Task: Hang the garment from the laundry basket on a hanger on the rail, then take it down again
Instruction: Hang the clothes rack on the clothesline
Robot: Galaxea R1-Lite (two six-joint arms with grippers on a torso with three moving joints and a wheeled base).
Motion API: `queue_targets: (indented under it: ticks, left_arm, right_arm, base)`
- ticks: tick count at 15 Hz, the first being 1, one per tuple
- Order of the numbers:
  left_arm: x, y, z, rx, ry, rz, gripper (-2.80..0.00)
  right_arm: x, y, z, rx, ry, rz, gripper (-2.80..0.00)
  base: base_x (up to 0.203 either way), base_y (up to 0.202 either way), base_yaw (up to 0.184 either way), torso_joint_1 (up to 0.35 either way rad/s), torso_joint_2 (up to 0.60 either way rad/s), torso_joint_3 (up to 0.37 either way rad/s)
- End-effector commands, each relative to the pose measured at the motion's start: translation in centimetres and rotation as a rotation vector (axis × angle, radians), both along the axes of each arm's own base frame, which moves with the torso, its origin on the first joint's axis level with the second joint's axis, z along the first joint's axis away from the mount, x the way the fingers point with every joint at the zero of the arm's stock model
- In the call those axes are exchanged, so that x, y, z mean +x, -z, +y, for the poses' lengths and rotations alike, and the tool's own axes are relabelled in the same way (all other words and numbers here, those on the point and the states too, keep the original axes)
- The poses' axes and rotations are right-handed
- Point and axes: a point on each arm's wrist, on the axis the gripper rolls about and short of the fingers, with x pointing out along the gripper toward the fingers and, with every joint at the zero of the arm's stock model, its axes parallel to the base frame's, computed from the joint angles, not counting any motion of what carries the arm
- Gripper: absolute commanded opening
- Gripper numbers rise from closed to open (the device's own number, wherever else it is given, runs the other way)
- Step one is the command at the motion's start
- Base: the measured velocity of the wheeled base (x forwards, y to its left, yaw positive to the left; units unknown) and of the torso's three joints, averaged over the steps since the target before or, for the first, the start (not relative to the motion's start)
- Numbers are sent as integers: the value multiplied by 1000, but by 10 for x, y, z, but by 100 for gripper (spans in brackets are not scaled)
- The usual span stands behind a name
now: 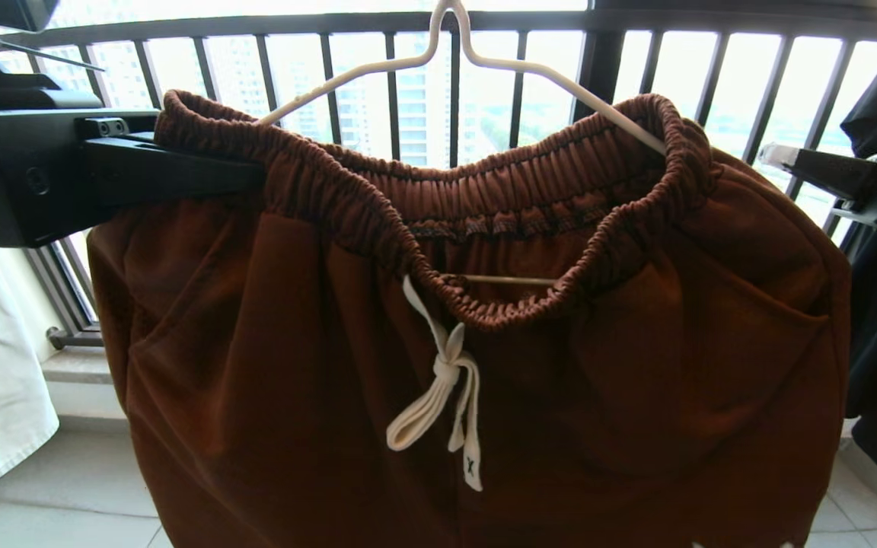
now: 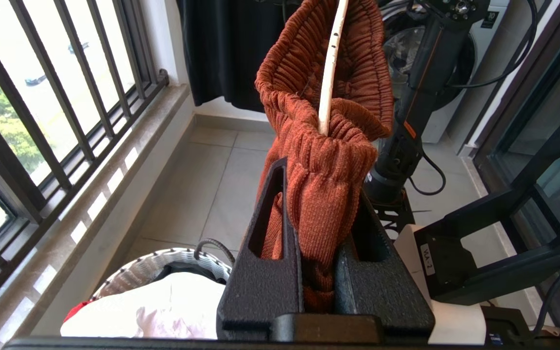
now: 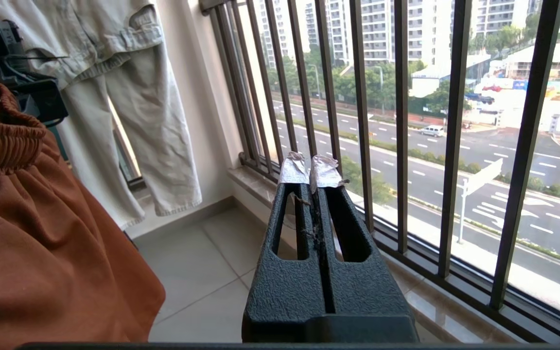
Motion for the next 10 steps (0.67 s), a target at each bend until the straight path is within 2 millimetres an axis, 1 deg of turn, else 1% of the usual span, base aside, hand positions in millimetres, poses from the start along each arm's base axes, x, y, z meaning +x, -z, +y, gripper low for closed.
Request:
queue_targets:
  ticks: [1, 3, 6, 10]
  left_arm:
    - [0, 0, 0, -1, 8, -3, -280]
    - [-2, -1, 0, -1, 7, -5, -280]
    - [-2, 1, 0, 0, 10, -8, -280]
    - [-7, 6, 0, 3, 10, -23, -280]
  right_arm:
    - [0, 0, -2, -3, 0, -5, -280]
    - [-1, -1, -3, -4, 5, -9, -280]
    - [-2, -1, -4, -8, 4, -10, -280]
    - [-4, 1, -2, -31, -45, 2, -280]
  base:
    - [0, 0, 0, 34, -257, -279]
    - [0, 0, 0, 45, -181, -330]
    - [0, 0, 0, 83, -555, -343]
    - [0, 0, 0, 132, -450, -313]
